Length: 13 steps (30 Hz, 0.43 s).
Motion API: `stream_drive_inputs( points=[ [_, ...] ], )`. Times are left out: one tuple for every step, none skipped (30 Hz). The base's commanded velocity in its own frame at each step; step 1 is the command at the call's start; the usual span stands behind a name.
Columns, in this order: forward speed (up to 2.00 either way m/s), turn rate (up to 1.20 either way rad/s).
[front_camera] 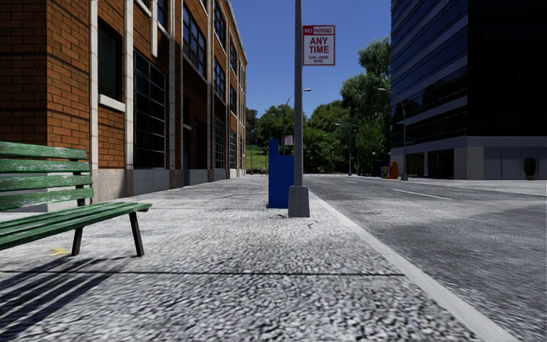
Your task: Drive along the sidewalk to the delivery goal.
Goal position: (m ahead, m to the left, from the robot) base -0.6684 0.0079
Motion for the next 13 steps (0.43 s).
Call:
stream_drive_inputs(
  points=[
    [0.0,0.0],
    [0.0,0.0],
    [0.0,0.0],
    [0.0,0.0],
    [0.0,0.0],
    [0.0,0.0],
    [0.0,0.0],
    [0.0,0.0],
    [0.0,0.0],
    [0.0,0.0],
    [0.0,0.0],
    [0.0,0.0],
    [0.0,0.0]
  ],
)
